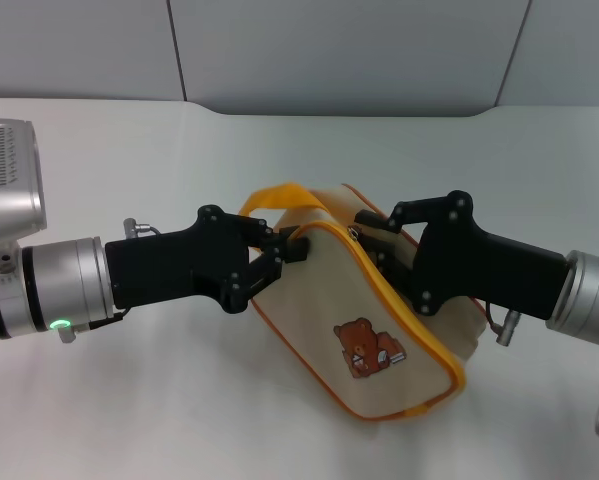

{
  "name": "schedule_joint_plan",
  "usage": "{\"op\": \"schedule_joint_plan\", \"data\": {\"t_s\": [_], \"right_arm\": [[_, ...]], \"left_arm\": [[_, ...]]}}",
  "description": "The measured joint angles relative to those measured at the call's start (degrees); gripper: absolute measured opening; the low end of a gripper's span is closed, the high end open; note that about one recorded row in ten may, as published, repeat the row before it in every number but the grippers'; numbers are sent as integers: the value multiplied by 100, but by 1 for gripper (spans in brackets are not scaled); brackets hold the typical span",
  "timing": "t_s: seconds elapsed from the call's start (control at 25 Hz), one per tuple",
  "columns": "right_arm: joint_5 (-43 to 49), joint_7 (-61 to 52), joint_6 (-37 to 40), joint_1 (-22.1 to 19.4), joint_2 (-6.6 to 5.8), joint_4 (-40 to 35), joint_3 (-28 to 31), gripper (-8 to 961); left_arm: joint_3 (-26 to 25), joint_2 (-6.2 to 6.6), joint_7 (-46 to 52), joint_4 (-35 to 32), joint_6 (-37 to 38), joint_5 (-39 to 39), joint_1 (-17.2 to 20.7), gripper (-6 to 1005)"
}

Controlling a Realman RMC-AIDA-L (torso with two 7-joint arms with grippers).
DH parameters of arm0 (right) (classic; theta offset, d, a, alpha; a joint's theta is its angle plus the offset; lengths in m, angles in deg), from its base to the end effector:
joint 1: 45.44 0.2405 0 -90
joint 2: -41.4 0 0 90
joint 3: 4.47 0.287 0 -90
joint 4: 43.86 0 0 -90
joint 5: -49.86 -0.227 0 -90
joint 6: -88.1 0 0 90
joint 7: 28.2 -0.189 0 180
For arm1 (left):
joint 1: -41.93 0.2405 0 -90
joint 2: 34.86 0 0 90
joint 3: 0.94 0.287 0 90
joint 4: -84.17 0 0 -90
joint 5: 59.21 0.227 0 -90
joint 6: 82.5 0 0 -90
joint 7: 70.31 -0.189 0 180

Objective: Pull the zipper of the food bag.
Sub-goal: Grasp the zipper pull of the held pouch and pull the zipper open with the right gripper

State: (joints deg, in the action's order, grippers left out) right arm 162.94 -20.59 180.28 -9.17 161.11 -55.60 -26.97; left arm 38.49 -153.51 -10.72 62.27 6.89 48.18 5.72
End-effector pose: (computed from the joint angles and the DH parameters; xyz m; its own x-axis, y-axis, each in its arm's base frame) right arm 0.2367 0.3596 -0.0959 0.6470 0.7194 -0.2528 0.3656 -0.5836 -0.7251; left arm -0.2395 0.3740 -0.0872 0.7778 0.1335 0.6141 0.2792 -0.9489 -0.1474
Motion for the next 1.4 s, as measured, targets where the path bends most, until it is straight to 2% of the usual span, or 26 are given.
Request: {"op": "schedule_joint_plan", "data": {"t_s": [0.48,1.28,1.4], "right_arm": [[-1,-49,-56,-12,0,49,4,2],[6,-73,-68,-500,-18,59,1,0],[3,-125,45,-608,-18,91,182,16]], "left_arm": [[0,0,-2,19,101,-2,30,63],[-701,11,-72,-34,141,1,339,64],[-782,15,-69,-22,150,1,363,64]]}}
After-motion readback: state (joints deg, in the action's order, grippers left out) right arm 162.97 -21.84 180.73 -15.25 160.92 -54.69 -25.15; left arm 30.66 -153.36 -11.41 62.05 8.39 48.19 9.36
